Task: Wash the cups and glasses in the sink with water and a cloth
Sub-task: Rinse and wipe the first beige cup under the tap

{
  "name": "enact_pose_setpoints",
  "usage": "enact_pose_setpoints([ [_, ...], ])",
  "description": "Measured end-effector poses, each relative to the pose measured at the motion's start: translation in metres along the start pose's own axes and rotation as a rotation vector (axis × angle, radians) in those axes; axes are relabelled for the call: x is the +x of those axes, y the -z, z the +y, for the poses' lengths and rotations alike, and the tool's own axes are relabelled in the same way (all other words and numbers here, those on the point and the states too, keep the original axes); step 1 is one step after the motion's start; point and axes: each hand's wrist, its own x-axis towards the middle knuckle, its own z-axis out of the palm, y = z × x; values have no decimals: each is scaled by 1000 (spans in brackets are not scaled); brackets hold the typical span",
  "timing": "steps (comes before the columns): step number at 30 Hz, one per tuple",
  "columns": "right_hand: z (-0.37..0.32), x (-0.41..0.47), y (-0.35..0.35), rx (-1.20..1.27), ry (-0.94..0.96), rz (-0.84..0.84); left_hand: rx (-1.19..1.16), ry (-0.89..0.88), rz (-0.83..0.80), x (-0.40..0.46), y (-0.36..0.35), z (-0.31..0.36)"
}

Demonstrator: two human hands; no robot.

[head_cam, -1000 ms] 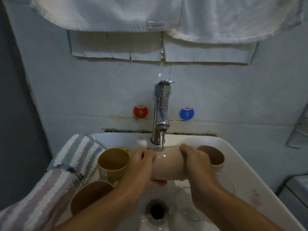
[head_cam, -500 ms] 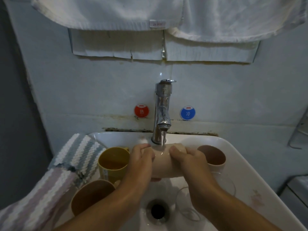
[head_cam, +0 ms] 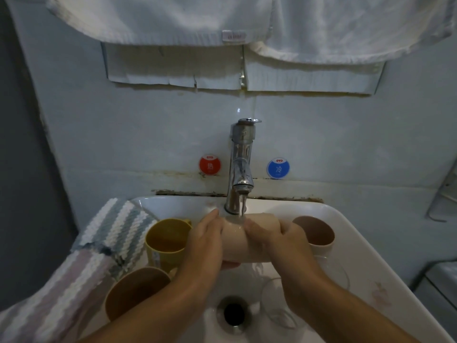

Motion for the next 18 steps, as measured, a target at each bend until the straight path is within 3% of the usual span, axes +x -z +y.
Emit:
enact_pose_setpoints([
  [5, 7, 6, 0, 63, -14, 64, 101, -135, -68, -4, 1, -7],
  [18, 8, 12, 2, 69, -51, 145, 62, -114, -83, -3, 3, -3],
])
